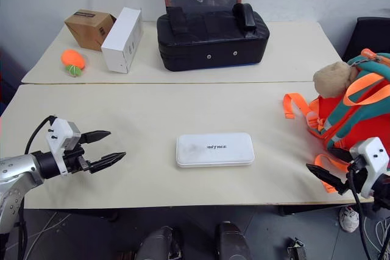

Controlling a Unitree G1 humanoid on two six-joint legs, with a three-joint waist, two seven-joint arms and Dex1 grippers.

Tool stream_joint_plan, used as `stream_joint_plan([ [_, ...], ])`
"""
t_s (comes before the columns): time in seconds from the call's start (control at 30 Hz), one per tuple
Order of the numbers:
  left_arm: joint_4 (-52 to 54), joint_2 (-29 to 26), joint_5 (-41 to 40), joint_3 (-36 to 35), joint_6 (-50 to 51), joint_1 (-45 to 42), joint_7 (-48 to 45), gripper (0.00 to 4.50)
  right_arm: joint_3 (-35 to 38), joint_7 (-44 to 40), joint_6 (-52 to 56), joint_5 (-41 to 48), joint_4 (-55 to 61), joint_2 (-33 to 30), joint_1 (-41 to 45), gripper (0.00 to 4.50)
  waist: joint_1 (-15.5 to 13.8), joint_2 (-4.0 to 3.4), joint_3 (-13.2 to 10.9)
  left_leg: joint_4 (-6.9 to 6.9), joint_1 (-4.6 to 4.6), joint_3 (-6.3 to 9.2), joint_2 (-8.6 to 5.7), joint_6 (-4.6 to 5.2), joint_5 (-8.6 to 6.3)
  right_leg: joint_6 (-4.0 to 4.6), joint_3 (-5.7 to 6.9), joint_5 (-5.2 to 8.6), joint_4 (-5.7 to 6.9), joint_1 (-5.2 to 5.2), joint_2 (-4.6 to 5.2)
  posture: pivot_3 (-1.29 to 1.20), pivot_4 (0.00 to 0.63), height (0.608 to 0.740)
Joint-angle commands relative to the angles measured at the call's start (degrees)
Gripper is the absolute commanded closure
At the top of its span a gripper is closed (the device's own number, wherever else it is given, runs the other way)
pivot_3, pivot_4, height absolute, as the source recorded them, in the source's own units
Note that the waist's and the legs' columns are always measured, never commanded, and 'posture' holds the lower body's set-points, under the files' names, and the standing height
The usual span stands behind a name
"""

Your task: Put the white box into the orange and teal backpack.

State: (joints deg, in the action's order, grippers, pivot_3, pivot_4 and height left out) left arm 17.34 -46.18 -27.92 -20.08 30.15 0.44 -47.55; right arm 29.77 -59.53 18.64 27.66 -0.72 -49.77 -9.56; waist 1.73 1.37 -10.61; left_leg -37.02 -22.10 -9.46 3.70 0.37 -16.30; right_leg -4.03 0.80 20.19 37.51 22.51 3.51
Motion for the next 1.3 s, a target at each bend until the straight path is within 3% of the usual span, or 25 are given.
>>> stream_joint_plan([
  [0.03,1.6,0.4,-1.2,1.1,0.3,-1.1,-0.3,0.39,-1.2,-1.8,-0.1,1.4,2.8,-0.2,1.2,0.44,0.0,0.00,0.0,0.00,0.00,0.00,0.00,-0.06,0.04,0.00,0.00,0.00,0.00,0.00,0.00,0.00,0.150,0.740],
  [0.2,2.0,1.0,1.2,8.9,-0.3,-4.9,-1.1,1.85,-9.4,-3.8,0.3,0.1,5.3,-0.6,7.6,2.07,0.1,0.00,0.0,-0.04,0.02,-0.01,0.00,-0.10,0.07,-0.02,-0.01,-0.01,0.06,-0.01,-0.02,0.00,0.150,0.740],
  [0.43,-2.4,3.9,6.2,20.5,-2.4,-13.5,-2.5,4.08,-21.6,-4.8,-2.2,-5.7,0.1,0.9,20.1,4.50,-0.1,0.00,0.0,-0.09,0.00,-0.04,-0.01,-0.13,0.10,-0.02,0.00,-0.01,0.11,0.03,-0.05,0.00,0.150,0.740],
  [0.5,-3.7,4.8,7.3,22.9,-2.7,-15.5,-3.1,4.47,-23.8,-4.6,-3.0,-7.5,-2.4,1.6,23.2,4.50,-0.1,0.00,0.0,-0.14,-0.01,-0.05,0.00,-0.13,0.11,-0.02,-0.01,-0.01,0.12,0.04,-0.07,0.00,0.150,0.740],
  [0.7,-5.5,6.6,9.8,27.2,-1.5,-19.0,-3.2,4.47,-27.8,-2.9,-5.0,-12.0,-6.1,3.0,27.4,4.50,-0.1,0.00,0.0,-0.26,-0.05,-0.11,0.00,-0.10,0.14,-0.03,-0.05,-0.01,0.20,0.08,-0.08,0.00,0.150,0.740],
  [1.03,-10.7,12.8,13.3,29.4,-3.8,-21.3,-0.8,4.47,-27.5,-3.8,-2.1,-8.9,2.7,3.4,21.9,4.50,-0.1,0.01,0.0,-0.30,-0.04,-0.09,0.01,-0.10,0.18,-0.06,-0.04,-0.03,0.28,0.08,-0.09,0.00,0.150,0.740],
  [1.23,-10.6,10.3,12.9,26.7,-1.8,-20.2,-1.1,4.47,-27.1,-2.3,-2.1,-9.6,2.6,3.3,21.1,4.50,-0.1,0.01,0.0,-0.31,-0.03,-0.09,0.02,-0.11,0.20,-0.06,-0.05,-0.03,0.31,0.08,-0.09,0.00,0.150,0.740],
  [1.3,-11.4,9.0,11.4,24.4,1.2,-19.8,-0.8,4.08,-27.2,-2.4,-2.9,-9.9,2.0,3.1,21.1,4.50,0.1,0.01,0.0,-0.29,-0.03,-0.09,0.03,-0.12,0.20,-0.06,-0.05,-0.03,0.31,0.09,-0.09,0.00,0.150,0.740],
])
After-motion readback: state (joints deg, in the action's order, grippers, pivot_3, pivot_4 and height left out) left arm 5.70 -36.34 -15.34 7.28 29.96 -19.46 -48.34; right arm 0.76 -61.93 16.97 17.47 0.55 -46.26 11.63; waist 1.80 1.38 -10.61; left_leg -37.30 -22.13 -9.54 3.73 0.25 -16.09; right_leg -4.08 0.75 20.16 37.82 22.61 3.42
